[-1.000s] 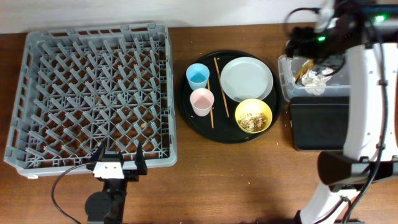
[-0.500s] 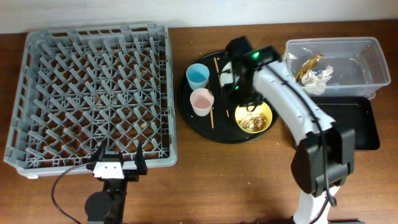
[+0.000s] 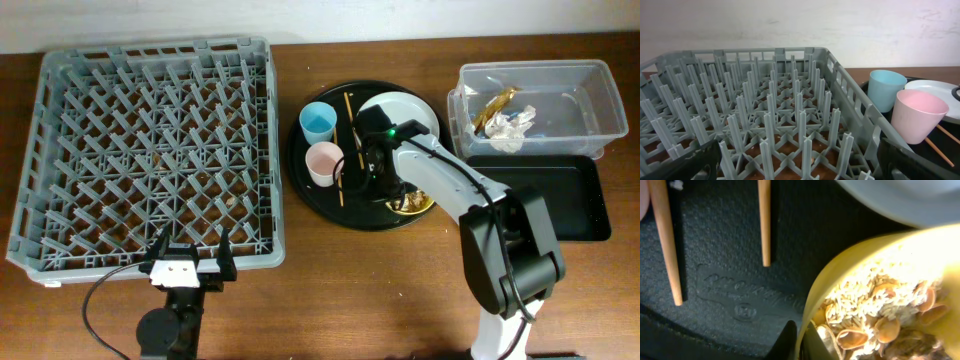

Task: Sort waste into correct bins and load items into the dishwasher rack
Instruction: 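Grasp the yellow bowl rim with the right gripper and lift, then tip the yellow bowl over the black rectangular tray to dump scraps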

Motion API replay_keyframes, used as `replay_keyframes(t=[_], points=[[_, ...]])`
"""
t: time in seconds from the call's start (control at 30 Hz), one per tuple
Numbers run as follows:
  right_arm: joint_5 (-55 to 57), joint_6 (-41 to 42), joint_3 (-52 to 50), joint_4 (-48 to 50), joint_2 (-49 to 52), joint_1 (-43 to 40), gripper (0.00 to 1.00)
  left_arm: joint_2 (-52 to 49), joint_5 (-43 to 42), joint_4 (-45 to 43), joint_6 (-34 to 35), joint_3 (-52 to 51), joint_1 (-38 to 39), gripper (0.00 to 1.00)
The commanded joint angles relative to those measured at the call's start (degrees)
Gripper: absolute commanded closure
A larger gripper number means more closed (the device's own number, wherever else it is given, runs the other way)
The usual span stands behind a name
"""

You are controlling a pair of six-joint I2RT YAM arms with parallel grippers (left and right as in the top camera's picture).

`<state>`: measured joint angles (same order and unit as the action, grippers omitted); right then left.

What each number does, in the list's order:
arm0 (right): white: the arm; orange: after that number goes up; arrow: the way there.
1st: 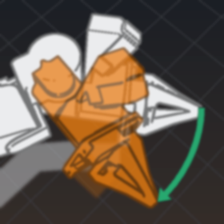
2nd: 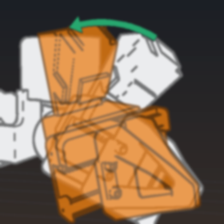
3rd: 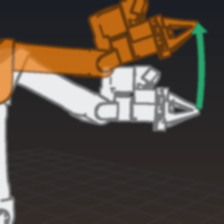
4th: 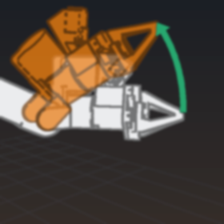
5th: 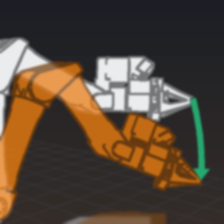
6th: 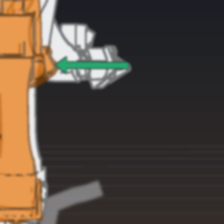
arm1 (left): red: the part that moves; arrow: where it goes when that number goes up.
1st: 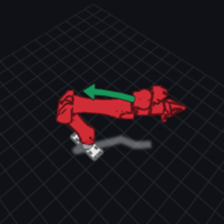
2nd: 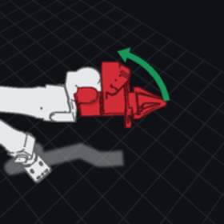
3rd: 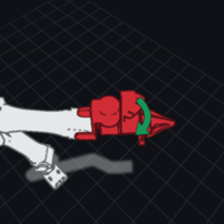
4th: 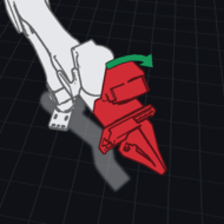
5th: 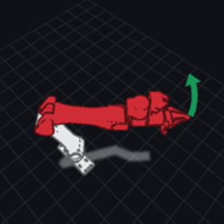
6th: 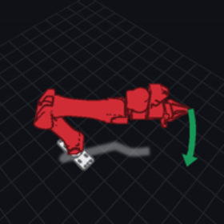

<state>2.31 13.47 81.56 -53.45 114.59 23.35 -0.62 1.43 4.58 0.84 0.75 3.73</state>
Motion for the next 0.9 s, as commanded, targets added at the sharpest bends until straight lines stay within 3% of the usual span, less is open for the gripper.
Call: replay_keyframes(t=[0.0, 0.27, 0.43, 0.6, 0.87], points=[[-0.17, 0.7, 0.33, -0.76, -0.35, 0.04, 0.96, 0.26, -0.63, 0.22, -0.48, -0.22, -0.04, 0.01], [-3.52, -0.52, 14.82, -16.2, -5.09, -0.63, 0.96, 0.26, -0.63, 0.22, -0.48, -0.22, -0.04, 0.01], [-10.86, -2.93, 15.39, -21.88, -14.73, -6.71, 0.96, 0.26, -0.63, 0.22, -0.48, -0.22, -0.04, 0.01], [-15.17, -9.46, 14.73, -26.62, -22.14, -18.93, 0.96, 0.28, -0.61, 0.22, -0.48, -0.22, -0.04, 0.01], [-41.16, -25.57, 0.33, -20.76, -23.34, -44.26, 0.96, 0.26, -0.63, 0.22, -0.48, -0.22, -0.04, 0.01]])
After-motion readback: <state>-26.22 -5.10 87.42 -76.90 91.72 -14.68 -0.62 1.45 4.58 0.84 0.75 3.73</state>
